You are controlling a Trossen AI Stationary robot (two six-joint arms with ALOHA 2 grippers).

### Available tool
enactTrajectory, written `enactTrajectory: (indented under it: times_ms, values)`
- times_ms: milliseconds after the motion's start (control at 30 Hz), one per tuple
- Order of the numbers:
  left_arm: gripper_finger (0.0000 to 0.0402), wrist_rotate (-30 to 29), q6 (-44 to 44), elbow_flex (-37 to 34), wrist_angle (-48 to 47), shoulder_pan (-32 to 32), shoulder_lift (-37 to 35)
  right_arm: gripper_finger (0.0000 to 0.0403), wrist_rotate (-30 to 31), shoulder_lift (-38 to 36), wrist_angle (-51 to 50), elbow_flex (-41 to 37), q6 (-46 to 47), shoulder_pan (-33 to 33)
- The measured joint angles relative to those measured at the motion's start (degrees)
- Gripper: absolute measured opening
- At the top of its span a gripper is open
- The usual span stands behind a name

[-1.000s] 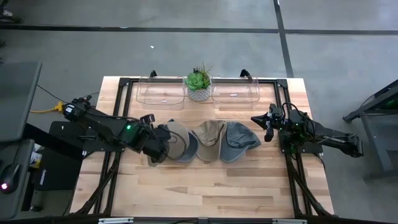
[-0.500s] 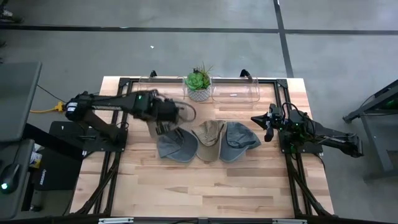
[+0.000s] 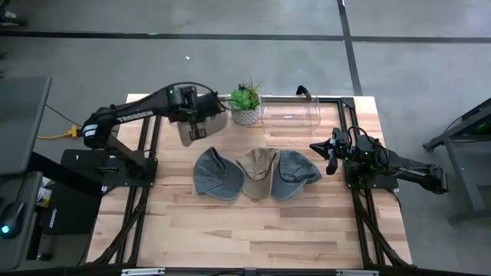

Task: Pick & Place hat
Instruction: Put the left brown cap into the left transparent bin

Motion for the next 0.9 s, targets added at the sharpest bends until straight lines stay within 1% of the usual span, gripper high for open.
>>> enactTrajectory:
  times_ms: [233, 367, 567, 733, 900]
  values:
    - [0.0, 5.1, 7.1, 0.0, 1.4, 7.3, 0.0, 0.0004, 0.0, 0.0, 0.0, 0.0, 0.0, 0.0]
    - [0.0, 10.7, 11.3, 1.1, 2.1, 11.8, -0.6, 0.0005, 0.0, 0.0, 0.0, 0.0, 0.0, 0.0]
    - [0.0, 15.6, 17.0, 3.3, 4.3, 18.3, -2.2, 0.0005, 0.0, 0.0, 0.0, 0.0, 0.0, 0.0]
    - [0.0, 24.7, 19.0, 5.3, 4.7, 24.4, -2.6, 0.0005, 0.0, 0.0, 0.0, 0.0, 0.0, 0.0]
    - [0.0, 32.8, 21.8, 5.6, 5.6, 30.1, -2.8, 0.0005, 0.0, 0.0, 0.0, 0.0, 0.0, 0.0]
